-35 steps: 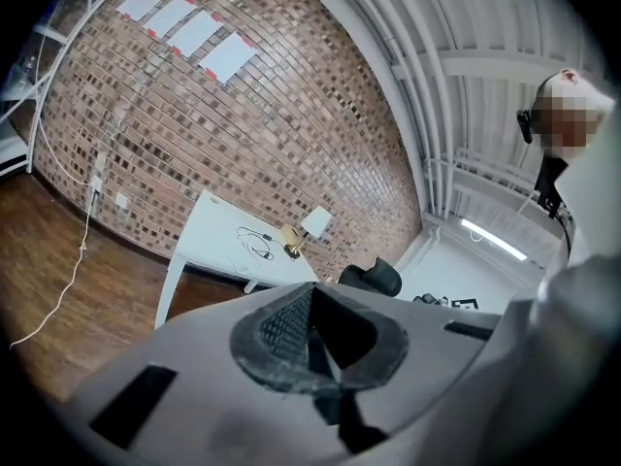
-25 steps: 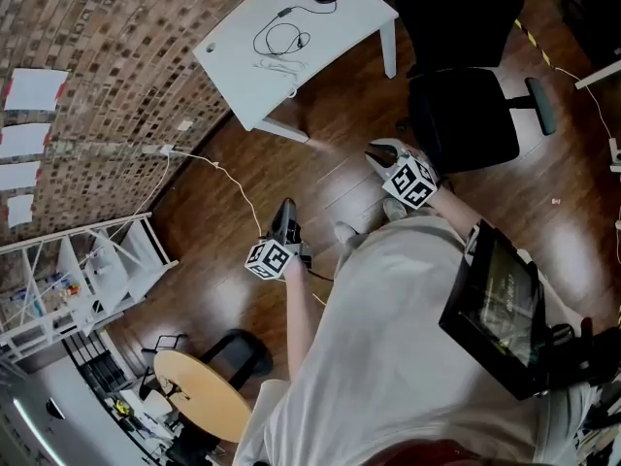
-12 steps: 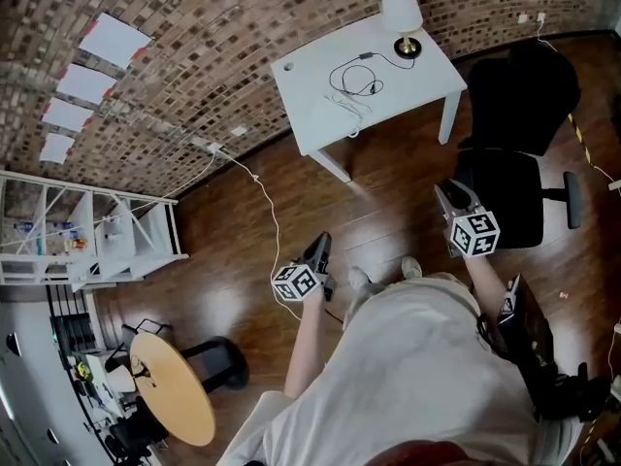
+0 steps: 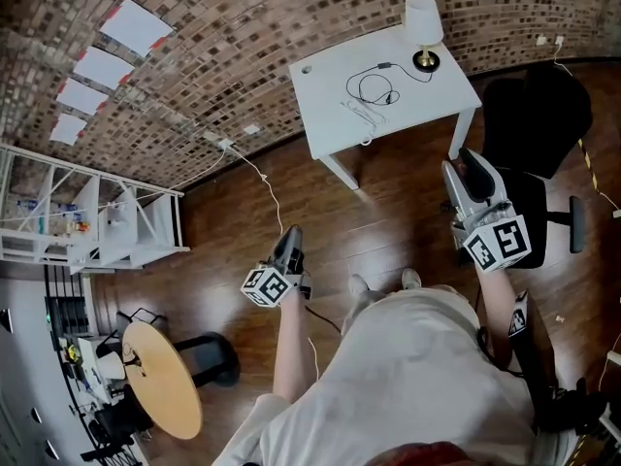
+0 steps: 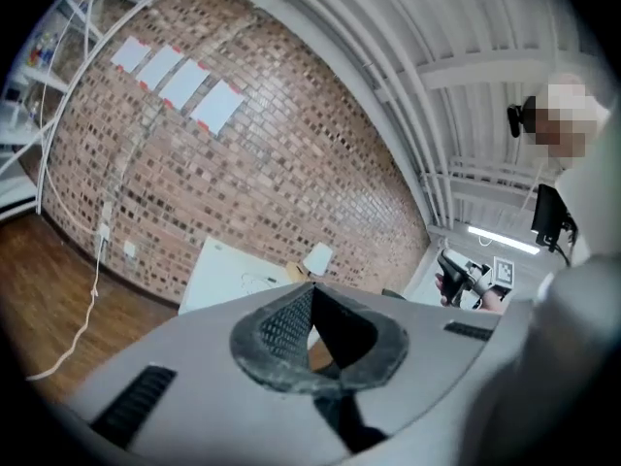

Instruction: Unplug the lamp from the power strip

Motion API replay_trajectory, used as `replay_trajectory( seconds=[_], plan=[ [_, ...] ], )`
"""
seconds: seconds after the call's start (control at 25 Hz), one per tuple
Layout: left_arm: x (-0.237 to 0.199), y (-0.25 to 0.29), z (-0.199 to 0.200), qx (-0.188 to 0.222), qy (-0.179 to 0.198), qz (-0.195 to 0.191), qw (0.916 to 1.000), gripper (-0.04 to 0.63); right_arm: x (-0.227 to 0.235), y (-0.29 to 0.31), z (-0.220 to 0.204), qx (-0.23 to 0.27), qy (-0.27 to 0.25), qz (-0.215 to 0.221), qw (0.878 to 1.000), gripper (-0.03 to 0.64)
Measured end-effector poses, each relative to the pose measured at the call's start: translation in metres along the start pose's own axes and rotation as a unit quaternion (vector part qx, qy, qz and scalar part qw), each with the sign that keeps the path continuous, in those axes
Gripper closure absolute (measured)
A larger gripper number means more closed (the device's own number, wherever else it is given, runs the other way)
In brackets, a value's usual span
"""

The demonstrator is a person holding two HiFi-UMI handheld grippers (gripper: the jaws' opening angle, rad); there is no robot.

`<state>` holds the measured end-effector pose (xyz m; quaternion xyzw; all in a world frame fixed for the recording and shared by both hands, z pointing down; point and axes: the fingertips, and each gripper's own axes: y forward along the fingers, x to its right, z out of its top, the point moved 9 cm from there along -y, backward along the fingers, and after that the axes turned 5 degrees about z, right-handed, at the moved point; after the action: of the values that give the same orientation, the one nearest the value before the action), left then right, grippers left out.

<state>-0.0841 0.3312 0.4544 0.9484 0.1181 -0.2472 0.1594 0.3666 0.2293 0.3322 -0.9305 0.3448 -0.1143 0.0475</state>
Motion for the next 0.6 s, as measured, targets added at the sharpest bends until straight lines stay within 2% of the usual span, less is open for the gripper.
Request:
replay_trajectory(
  seconds=[0.12,0.2,0.24,0.32,0.44,0.52,0.6],
  plan=[
    [0.024,-0.010,0.042,0.063,0.070,-0.004,0.9955,0.592,-0.018,0.004,0.001,-0.014,-0.095,-0.012,0.995,0.480],
    [0.032,-0.012,0.050,0.075,0.105,-0.006,0.9915,0.592,-0.025,0.008,-0.018,-0.039,-0.094,0.000,0.995,0.476],
    [0.029,-0.012,0.046,0.065,0.109,-0.001,0.9919,0.592,-0.030,0.012,-0.033,-0.051,-0.087,0.017,0.995,0.460],
    [0.015,-0.002,0.019,0.013,0.079,0.018,0.9966,0.592,-0.044,0.020,-0.078,-0.117,-0.100,0.057,0.986,0.468],
    [0.014,0.015,-0.051,-0.076,0.022,0.017,0.9967,0.592,-0.056,0.014,-0.148,-0.248,-0.058,0.096,0.962,0.453],
    [0.027,0.017,-0.087,-0.110,0.006,0.006,0.9939,0.592,-0.061,-0.003,-0.180,-0.294,-0.051,0.113,0.948,0.453],
    [0.034,0.020,-0.104,-0.124,-0.010,0.000,0.9922,0.592,-0.061,-0.012,-0.200,-0.330,-0.035,0.128,0.935,0.454]
  ],
)
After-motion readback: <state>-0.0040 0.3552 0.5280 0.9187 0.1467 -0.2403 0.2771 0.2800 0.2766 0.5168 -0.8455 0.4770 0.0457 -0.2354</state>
